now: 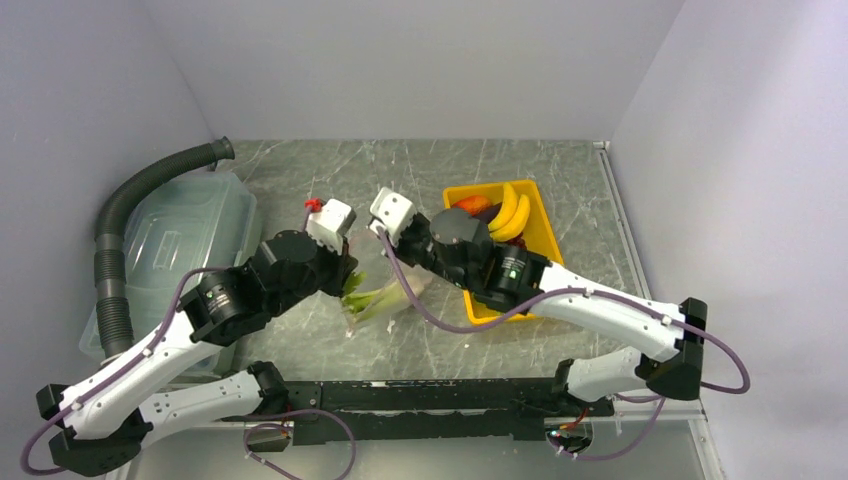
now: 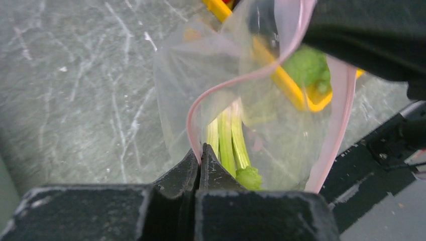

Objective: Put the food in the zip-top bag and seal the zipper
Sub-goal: Adjust the zipper food storage bag at the center of the board.

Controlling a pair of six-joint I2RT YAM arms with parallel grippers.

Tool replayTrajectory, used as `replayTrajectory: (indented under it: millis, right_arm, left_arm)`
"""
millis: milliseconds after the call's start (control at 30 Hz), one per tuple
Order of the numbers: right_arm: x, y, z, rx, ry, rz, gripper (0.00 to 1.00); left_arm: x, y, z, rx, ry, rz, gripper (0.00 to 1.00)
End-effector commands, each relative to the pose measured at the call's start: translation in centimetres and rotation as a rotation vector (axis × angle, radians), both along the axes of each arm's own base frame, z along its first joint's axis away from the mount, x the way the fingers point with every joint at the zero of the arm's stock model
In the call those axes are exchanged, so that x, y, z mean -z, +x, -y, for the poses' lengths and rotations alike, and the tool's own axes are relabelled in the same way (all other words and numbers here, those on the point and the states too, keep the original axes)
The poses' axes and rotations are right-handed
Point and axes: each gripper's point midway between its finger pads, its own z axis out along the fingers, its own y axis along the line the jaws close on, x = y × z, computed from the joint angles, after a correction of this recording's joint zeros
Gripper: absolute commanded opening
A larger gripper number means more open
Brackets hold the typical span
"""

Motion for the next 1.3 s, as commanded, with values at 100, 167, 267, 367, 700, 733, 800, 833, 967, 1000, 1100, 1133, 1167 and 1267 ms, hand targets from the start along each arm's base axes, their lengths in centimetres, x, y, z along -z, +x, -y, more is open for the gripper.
replayTrajectory:
  millis: [100,167,267,367,700,733,800,833,967,1000,1100,1133,1167,1267]
  right_arm:
    - [-4.9,4.7,-2.0,-0.003,0.102,0.150,0.00]
    - [-5.8,6.1,-2.2,-0.015,0.145,0.179,0.00]
    - [-5.7,6.6,-2.2,-0.058,0.181,0.243,0.00]
    - [-3.5,5.7,-2.1,-0.117,0.167,0.255,0.00]
    - [5.5,3.6,1.3,-0.120,0.140,0.131,0.00]
    - [5.3,3.2,1.7,-0.122,0.146,0.128,0.00]
    - [5.2,2.7,2.2,-0.124,0.151,0.114,0.00]
    - [5.1,2.5,2.4,-0.128,0.154,0.108,0.00]
    - [4.6,1.7,3.2,-0.127,0.176,0.077,0.07]
    - [4.5,1.5,3.3,-0.129,0.183,0.066,0.11]
    - [4.2,0.8,3.7,-0.137,0.199,0.030,0.30]
    - [4.0,0.6,3.8,-0.139,0.202,0.018,0.37]
    - [3.8,0.4,4.0,-0.138,0.202,0.006,0.40]
    - [3.2,-0.2,4.8,-0.132,0.210,-0.024,0.50]
  left_arm:
    - [-3.3,2.0,-3.4,-0.241,-0.063,0.087,0.00]
    - [-3.9,2.5,-3.7,-0.288,-0.097,0.099,0.00]
    - [-4.6,2.8,-3.5,-0.308,-0.139,0.112,0.00]
    - [-3.1,2.8,-2.8,-0.306,-0.158,0.079,0.00]
    - [6.0,1.5,-0.4,-0.312,-0.193,-0.152,0.00]
    - [6.1,1.4,-0.2,-0.307,-0.190,-0.162,0.00]
    - [5.8,1.4,0.2,-0.293,-0.194,-0.171,0.00]
    - [5.7,1.4,0.5,-0.285,-0.200,-0.172,0.00]
    - [5.2,1.3,1.4,-0.247,-0.228,-0.173,0.00]
    - [5.2,1.3,1.7,-0.237,-0.235,-0.175,0.00]
    - [5.3,1.3,2.2,-0.225,-0.243,-0.181,0.00]
    - [5.3,1.5,2.3,-0.227,-0.248,-0.178,0.00]
    - [5.4,1.6,2.4,-0.230,-0.249,-0.178,0.00]
    - [5.4,1.9,2.6,-0.235,-0.248,-0.172,0.00]
